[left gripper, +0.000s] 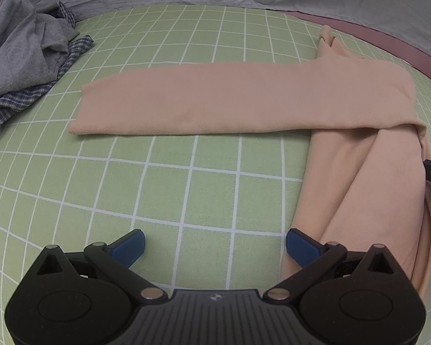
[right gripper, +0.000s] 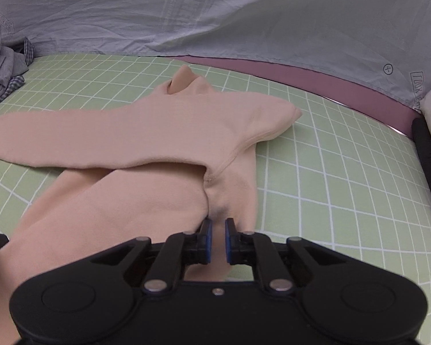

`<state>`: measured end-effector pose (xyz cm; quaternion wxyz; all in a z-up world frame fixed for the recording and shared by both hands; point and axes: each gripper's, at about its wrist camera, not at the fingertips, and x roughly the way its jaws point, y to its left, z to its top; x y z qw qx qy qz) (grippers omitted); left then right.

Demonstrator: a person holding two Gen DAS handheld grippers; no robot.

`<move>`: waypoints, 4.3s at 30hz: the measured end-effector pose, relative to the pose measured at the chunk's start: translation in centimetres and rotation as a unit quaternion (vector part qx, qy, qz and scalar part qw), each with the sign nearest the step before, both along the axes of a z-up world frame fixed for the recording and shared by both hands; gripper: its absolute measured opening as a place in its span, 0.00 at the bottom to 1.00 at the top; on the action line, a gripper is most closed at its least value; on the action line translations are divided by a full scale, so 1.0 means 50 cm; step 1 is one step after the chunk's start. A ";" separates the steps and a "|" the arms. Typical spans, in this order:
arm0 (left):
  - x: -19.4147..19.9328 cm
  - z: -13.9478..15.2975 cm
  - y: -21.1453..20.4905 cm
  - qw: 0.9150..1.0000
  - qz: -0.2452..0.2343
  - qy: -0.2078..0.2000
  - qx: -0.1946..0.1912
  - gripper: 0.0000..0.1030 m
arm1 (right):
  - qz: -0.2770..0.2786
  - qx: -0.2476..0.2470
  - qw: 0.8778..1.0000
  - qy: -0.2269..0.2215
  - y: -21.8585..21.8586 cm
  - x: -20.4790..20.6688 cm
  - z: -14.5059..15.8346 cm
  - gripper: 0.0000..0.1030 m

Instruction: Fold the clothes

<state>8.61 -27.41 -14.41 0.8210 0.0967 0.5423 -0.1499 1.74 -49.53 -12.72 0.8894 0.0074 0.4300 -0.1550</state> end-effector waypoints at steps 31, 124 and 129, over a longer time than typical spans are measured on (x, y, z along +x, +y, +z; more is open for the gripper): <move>-0.005 0.001 0.003 1.000 -0.005 -0.009 -0.002 1.00 | -0.027 0.117 0.984 -0.129 -0.033 -0.001 0.097 0.03; -0.232 0.074 -0.048 0.980 -0.154 0.014 -0.128 0.45 | -0.239 0.109 0.961 -0.090 -0.051 -0.302 0.072 1.00; -0.222 0.090 0.011 0.991 -0.098 -0.021 -0.092 0.58 | -0.175 0.152 0.967 -0.101 0.004 -0.280 0.069 0.94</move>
